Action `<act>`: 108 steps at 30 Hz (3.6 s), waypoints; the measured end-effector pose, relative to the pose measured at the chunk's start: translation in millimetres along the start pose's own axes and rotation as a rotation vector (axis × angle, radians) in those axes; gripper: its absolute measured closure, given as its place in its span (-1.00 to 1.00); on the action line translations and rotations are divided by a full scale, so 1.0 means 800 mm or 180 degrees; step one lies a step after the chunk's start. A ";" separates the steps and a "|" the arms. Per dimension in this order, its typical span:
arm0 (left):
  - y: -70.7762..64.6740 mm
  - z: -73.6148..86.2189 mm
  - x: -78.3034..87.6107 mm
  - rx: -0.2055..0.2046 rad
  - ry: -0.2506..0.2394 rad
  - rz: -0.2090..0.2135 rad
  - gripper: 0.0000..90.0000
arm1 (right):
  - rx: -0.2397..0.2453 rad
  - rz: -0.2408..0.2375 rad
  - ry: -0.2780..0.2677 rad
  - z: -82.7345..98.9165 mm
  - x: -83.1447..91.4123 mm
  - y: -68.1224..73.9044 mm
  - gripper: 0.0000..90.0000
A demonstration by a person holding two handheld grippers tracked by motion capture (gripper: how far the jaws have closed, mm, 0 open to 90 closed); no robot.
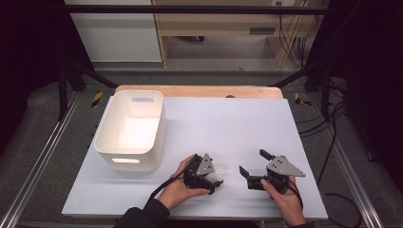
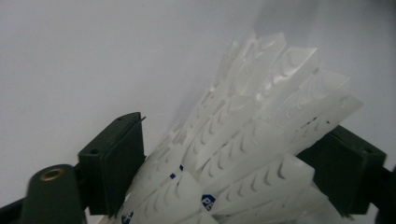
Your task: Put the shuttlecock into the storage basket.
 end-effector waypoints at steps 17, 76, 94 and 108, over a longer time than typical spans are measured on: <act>-0.008 -0.002 0.013 -0.0068 -0.0023 -0.0082 0.10 | -0.0001 0.0003 0.0000 0.000 0.001 0.000 -0.90; 0.021 -0.080 0.111 -0.0115 -0.0563 -0.0393 0.55 | -0.0013 -0.0014 -0.0022 -0.001 0.002 0.000 -0.90; 0.063 -0.112 0.168 0.0051 -0.0825 -0.0548 0.56 | -0.0015 -0.0026 -0.0036 -0.002 0.004 0.001 -0.91; 0.086 -0.119 0.205 0.0080 -0.0907 -0.0710 0.56 | -0.0016 -0.0030 -0.0040 -0.002 0.004 0.002 -0.91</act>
Point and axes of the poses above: each handheld gripper's, and its own axes: x roughly backward along the jaws, z roughly out of its underside, y roughly to its left, the point moved 2 cm from there along -x, roughly forward along the jaws, and after that the axes turned 14 degrees about z, right-handed, at the moved point
